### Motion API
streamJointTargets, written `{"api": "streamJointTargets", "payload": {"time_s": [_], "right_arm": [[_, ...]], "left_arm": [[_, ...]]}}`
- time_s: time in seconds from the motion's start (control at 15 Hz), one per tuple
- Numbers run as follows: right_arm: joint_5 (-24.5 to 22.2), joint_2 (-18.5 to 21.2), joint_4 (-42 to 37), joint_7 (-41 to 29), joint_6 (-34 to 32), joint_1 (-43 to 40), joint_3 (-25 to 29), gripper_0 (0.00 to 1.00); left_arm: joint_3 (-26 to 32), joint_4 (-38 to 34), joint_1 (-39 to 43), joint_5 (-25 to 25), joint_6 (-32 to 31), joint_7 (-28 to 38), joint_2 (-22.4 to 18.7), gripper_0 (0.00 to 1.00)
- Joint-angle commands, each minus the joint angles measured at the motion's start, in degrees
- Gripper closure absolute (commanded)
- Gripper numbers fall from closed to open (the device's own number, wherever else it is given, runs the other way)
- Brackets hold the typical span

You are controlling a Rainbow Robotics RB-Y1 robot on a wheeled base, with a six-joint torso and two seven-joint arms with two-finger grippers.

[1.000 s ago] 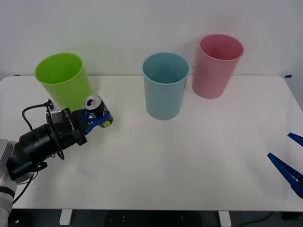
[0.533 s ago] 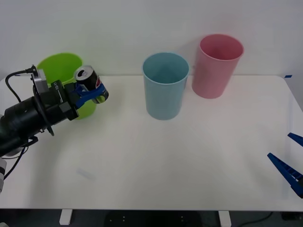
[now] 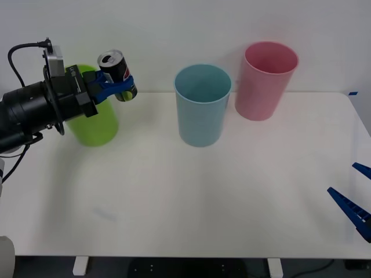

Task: Grasp the object on the table and drop it into the matching bin: aluminum can to the light blue bin, PET bottle to the pink bin.

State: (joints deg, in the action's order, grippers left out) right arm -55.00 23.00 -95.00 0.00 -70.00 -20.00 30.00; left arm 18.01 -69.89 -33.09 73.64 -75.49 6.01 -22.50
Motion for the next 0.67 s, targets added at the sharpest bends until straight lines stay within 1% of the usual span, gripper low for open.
{"api": "streamJointTargets", "payload": {"time_s": [0.07, 0.27, 0.53, 0.67], "right_arm": [[0.0, 0.0, 0.0, 0.0, 0.0, 0.0, 0.0, 0.0], [0.0, 0.0, 0.0, 0.0, 0.0, 0.0, 0.0, 0.0], [0.0, 0.0, 0.0, 0.0, 0.0, 0.0, 0.0, 0.0], [0.0, 0.0, 0.0, 0.0, 0.0, 0.0, 0.0, 0.0]], "left_arm": [[0.7, 0.0, -2.8, 5.7, 0.8, 1.9, 4.0, 0.99], [3.4, 0.0, -5.9, 13.5, 1.0, 3.3, 9.6, 0.99], [4.4, 0.0, -9.4, 20.7, 2.1, 5.1, 13.7, 0.99], [6.0, 0.0, -11.4, 25.3, 2.4, 6.2, 15.6, 0.99]]}}
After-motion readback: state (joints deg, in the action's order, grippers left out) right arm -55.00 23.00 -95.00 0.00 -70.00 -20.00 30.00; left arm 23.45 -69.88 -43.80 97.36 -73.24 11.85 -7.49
